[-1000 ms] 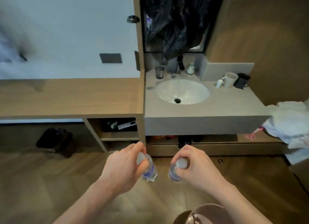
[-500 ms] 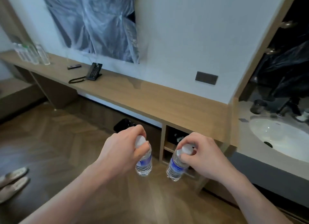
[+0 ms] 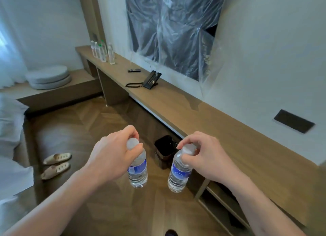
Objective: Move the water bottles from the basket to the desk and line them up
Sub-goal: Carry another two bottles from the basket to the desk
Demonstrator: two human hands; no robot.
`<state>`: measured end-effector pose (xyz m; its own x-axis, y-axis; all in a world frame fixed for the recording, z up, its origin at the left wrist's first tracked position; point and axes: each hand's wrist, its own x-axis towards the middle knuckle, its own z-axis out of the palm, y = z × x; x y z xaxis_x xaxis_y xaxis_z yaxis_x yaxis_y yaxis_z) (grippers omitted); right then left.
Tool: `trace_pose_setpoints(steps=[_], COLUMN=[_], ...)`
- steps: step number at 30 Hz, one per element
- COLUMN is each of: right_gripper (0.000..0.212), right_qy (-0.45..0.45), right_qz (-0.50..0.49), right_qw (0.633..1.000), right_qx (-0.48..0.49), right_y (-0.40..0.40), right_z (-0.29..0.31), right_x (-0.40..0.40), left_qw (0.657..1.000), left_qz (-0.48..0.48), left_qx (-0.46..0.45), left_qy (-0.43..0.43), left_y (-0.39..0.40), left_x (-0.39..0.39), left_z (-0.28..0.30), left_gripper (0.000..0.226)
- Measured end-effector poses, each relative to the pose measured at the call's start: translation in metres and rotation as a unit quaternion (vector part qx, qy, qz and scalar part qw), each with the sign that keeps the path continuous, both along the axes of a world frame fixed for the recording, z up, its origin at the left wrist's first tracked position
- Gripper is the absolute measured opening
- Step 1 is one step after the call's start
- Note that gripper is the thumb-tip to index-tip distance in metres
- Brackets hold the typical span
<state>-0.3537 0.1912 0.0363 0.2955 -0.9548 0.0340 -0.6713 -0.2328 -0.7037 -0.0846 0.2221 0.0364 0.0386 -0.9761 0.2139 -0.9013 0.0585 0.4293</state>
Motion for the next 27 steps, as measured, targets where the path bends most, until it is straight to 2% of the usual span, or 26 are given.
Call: trace_pose_setpoints(steps=[10,16,27], right_gripper=[0.014,0.015,0.015], right_qy=[-0.003,0.003,-0.002], right_qz=[0.128,0.169,0.189], right_qw=[0.992,0.986,0.982], right_qx=[-0.023,-0.017,-0.024], right_y=[-0.156,-0.23,-0.338], right_z=[0.011,0.014,0.005], right_x=[0.043,0.09,0.227], left_qw=[0.99,0.98,0.984], left_qz=[0.132,0.189,0.173], left_qx=[-0.025,-0.035,-0.023], left_qy=[0.028,0.043,0.046], left_y=[-0.096,-0.142,-0.244], left_x=[0.027,0.061,0.19], left_z=[0.005,0.012,0.011], left_gripper=[0.014,0.017,0.016])
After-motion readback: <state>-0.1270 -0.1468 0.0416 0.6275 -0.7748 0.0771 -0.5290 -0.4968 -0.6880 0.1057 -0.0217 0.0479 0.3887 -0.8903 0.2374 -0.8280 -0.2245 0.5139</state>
